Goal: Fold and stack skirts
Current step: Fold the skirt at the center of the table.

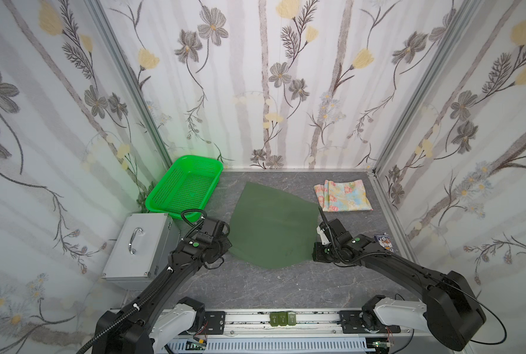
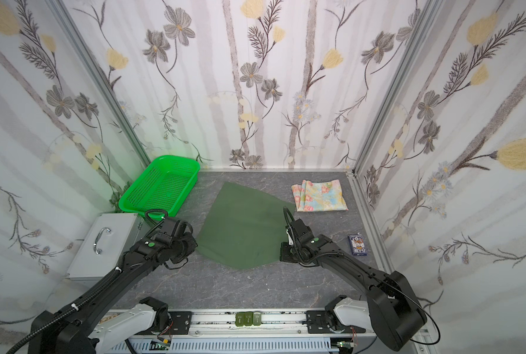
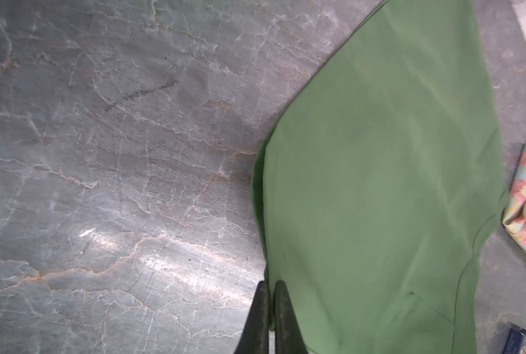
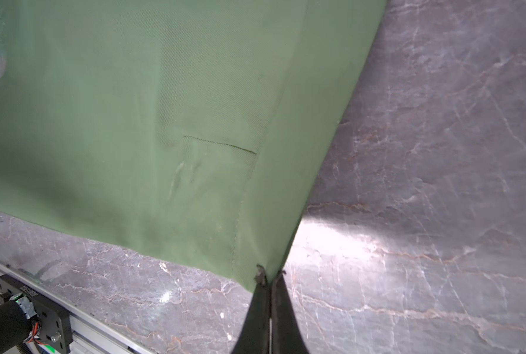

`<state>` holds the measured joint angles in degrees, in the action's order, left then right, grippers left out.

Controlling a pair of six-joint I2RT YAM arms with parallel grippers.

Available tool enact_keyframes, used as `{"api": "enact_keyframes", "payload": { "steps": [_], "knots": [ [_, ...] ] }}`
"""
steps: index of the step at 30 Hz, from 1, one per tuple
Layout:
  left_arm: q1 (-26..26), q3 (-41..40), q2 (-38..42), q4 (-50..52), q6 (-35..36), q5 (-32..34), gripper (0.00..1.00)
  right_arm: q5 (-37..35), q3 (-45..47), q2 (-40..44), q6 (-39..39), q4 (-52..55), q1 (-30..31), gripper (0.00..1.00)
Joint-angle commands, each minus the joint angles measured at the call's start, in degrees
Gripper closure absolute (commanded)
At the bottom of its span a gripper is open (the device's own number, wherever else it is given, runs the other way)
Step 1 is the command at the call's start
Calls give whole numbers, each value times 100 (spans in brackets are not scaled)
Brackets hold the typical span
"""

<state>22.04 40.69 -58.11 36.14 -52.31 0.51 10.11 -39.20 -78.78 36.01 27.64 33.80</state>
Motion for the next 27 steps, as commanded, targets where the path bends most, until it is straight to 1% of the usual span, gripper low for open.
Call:
{"api": "enact_keyframes", "payload": {
  "steps": [1, 6, 11, 18, 22, 25, 27],
  "knots": [
    [66, 241, 211, 464, -33, 255, 100, -91, 86, 330, 320, 133, 132, 100],
    [235, 524, 618, 985, -125, 461, 100, -265, 281, 917, 718, 301, 488, 100],
    [438, 722, 1028, 1416, -292, 619, 100, -428, 453, 1416, 1181, 437, 999, 100],
    [551, 1209, 1432, 2149, -387, 964, 100, -712, 495, 1515, 1850, 384, 2003, 100],
    [547, 1514, 1405, 2421, -326, 1059, 100, -559, 577, 1562, 2198, 120, 2321, 100],
    [547, 1750, 1117, 2403, -211, 1086, 100, -457, 582, 1681, 2325, -74, 2309, 100],
    [547, 1997, 767, 2372, -37, 1149, 100, -419, 487, 1706, 2310, -52, 2188, 100]
  ]
}}
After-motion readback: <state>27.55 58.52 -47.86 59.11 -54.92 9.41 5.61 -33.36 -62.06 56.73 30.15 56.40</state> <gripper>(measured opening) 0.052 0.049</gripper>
